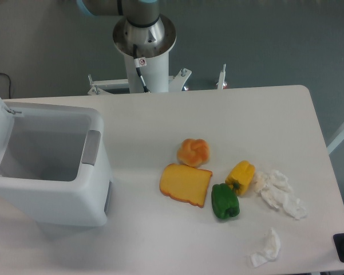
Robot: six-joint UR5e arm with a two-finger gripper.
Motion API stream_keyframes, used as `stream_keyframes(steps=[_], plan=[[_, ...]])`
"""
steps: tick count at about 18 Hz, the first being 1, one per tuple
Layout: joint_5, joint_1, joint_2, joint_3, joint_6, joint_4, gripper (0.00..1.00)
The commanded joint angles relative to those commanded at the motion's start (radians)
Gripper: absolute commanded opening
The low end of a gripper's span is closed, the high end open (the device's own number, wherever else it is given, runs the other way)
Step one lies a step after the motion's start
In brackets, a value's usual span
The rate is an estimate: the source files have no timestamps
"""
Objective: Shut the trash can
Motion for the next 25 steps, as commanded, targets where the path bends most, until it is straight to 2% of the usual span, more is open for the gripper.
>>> stream_keyframes(steps=[11,19,25], plan=[[0.163,0.008,0.002,-0.005,0.003,0.0,1.0],[0.322,0.1,0.038,-0.009,0.021,0.003,1.0],[0.448,0.104,0.044,-0.012,0.025,0.008,1.0]])
